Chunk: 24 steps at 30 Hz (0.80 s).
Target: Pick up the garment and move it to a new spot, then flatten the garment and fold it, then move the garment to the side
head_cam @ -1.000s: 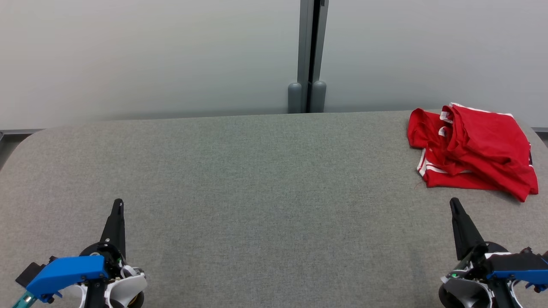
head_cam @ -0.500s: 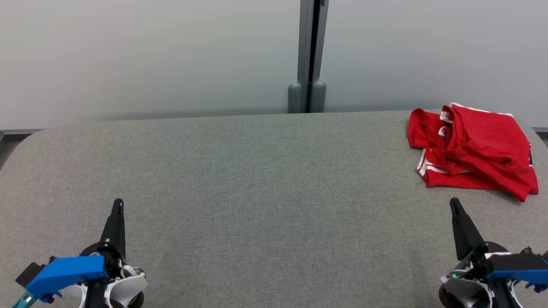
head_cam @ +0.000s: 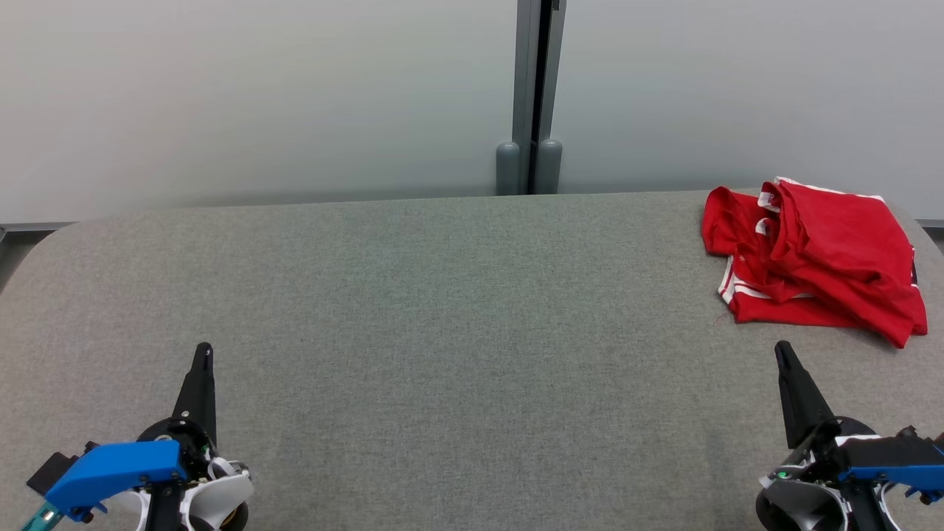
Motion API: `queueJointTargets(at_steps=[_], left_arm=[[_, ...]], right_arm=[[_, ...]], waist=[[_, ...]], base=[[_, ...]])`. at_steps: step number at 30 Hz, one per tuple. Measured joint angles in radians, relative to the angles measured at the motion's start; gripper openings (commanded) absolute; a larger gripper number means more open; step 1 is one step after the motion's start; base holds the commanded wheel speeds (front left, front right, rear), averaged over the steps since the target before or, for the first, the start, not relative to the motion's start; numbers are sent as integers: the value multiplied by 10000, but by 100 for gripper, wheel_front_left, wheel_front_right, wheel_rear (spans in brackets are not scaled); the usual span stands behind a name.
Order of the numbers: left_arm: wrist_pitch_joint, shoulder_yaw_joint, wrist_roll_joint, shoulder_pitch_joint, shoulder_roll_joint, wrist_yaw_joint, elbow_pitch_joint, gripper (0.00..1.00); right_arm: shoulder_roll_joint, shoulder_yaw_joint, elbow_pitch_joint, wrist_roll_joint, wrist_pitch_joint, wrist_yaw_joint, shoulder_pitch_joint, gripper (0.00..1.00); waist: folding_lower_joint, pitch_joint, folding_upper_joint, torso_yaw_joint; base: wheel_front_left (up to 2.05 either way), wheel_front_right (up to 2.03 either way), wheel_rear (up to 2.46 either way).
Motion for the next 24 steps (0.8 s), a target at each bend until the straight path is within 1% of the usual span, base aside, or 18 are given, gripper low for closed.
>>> queueJointTargets(at_steps=[24], left_arm=[[0,0,0,0,0,0,0,0]], right_arm=[[0,0,0,0,0,0,-1,0]], waist=[[-2,0,0,0]], base=[[0,0,0]])
